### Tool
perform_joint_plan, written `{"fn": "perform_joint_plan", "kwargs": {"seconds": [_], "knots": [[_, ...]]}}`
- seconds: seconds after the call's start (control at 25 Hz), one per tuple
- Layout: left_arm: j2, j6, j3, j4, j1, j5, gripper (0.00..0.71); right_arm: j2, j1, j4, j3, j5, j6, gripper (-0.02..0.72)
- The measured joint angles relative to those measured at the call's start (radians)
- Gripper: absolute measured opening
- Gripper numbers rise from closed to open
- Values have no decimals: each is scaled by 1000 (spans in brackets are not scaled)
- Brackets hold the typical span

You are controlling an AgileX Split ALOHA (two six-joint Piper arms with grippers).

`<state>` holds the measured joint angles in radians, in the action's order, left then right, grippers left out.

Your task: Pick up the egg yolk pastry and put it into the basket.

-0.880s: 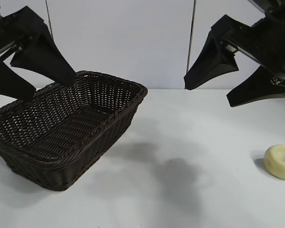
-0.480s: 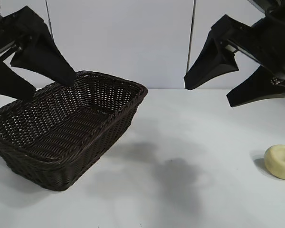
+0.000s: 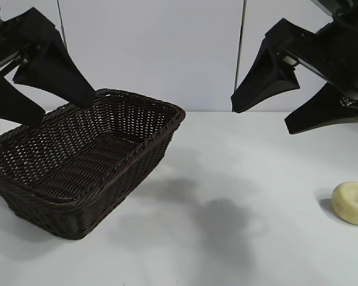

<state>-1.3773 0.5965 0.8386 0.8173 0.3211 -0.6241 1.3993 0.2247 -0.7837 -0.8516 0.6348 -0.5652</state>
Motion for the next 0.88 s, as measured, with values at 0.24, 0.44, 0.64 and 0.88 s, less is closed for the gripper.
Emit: {"fn": "perform_joint_plan", "kwargs": {"seconds": [0.24, 0.44, 0.64, 0.88], "knots": [[0, -9, 0, 0, 0, 3, 606, 0, 0, 0, 0, 0, 0, 653], [1, -163, 3, -11, 0, -21, 606, 0, 0, 0, 0, 0, 0, 653], [1, -555, 62, -138, -2, -65, 606, 0, 0, 1, 0, 0, 0, 653], [1, -1108, 106, -553, -2, -146, 606, 0, 0, 2, 0, 0, 0, 653]]}}
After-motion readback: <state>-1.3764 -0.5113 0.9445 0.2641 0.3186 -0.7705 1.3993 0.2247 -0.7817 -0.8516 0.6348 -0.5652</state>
